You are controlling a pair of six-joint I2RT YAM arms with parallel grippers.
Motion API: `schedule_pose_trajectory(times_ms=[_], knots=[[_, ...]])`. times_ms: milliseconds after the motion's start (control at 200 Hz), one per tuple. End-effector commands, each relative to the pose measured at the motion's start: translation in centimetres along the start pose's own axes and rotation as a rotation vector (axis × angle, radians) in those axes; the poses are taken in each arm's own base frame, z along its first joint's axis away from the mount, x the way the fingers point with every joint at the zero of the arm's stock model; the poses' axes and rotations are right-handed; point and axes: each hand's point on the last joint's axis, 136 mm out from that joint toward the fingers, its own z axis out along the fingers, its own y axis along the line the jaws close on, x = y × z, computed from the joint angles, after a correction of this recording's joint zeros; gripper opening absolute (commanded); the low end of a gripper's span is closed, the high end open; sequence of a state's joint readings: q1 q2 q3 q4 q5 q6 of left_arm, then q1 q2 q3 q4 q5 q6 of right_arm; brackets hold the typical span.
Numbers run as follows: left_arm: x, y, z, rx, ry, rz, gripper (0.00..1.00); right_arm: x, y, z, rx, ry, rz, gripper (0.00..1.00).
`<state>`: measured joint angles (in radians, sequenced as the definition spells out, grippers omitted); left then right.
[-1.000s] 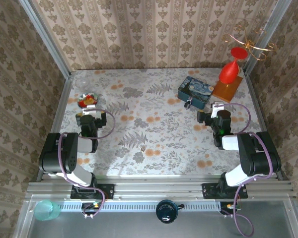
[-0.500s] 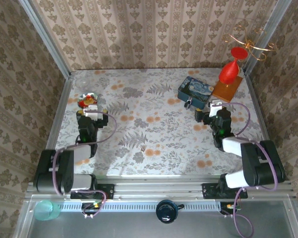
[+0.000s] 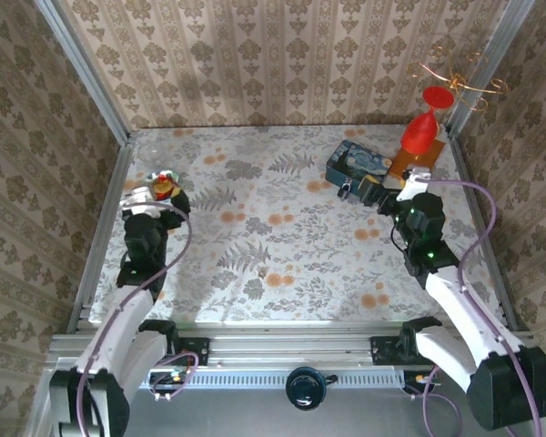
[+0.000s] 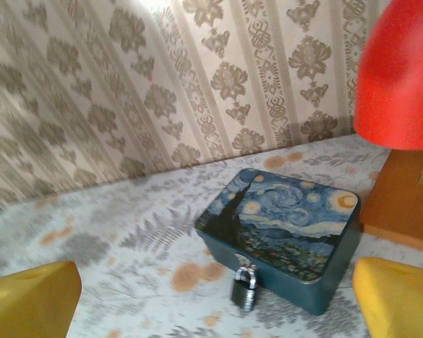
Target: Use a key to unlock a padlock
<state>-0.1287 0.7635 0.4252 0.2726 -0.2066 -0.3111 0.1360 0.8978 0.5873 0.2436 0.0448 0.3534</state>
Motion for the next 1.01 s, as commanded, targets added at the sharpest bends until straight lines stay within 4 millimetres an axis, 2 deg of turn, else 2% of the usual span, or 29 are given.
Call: schedule_pose_trajectory(times_ms=[0, 70, 160, 245, 350, 490, 660, 805, 850, 1000], knots=[[3.0, 1.6, -1.9, -0.035, 0.115, -0.188, 1.0, 3.8, -1.1, -1.1, 0.05, 0.184, 0.176, 1.0], [3.4, 0.5, -2.4, 0.063, 0.12, -0.18, 1.0, 4.3, 0.3, -1.5, -0.009, 0.238, 0.168, 1.0], [4.6, -0.8, -2.8, 0.126, 0.208, -0.148, 1.0, 5.1, 1.6, -2.0, -0.012, 0.313, 0.136, 1.0], [6.9, -2.4, -2.9, 0.173, 0.339, -0.115, 1.0, 6.3, 3.2, -2.6, -0.019, 0.382, 0.093, 0.99], [10.0, -5.4, -3.6, 0.253, 0.458, -0.023, 1.0, 8.7, 4.7, -3.2, -0.022, 0.487, 0.092, 0.96], [12.5, -7.1, -5.0, 0.293, 0.515, 0.072, 1.0, 12.8, 7.6, -3.7, -0.056, 0.605, 0.109, 0.92], [13.9, -6.2, -6.0, 0.292, 0.485, 0.081, 1.0, 18.5, 12.6, -4.4, -0.093, 0.77, 0.056, 0.83], [12.1, -5.3, -6.7, 0.272, 0.389, 0.037, 1.0, 23.0, 17.1, -5.1, -0.146, 0.902, 0.04, 0.76], [11.8, -4.8, -6.9, 0.25, 0.372, 0.039, 1.0, 24.9, 18.2, -5.2, -0.149, 0.95, 0.035, 0.73], [11.1, -3.3, -7.7, 0.2, 0.345, 0.042, 1.0, 28.5, 21.4, -5.6, -0.192, 1.052, 0.049, 0.6]])
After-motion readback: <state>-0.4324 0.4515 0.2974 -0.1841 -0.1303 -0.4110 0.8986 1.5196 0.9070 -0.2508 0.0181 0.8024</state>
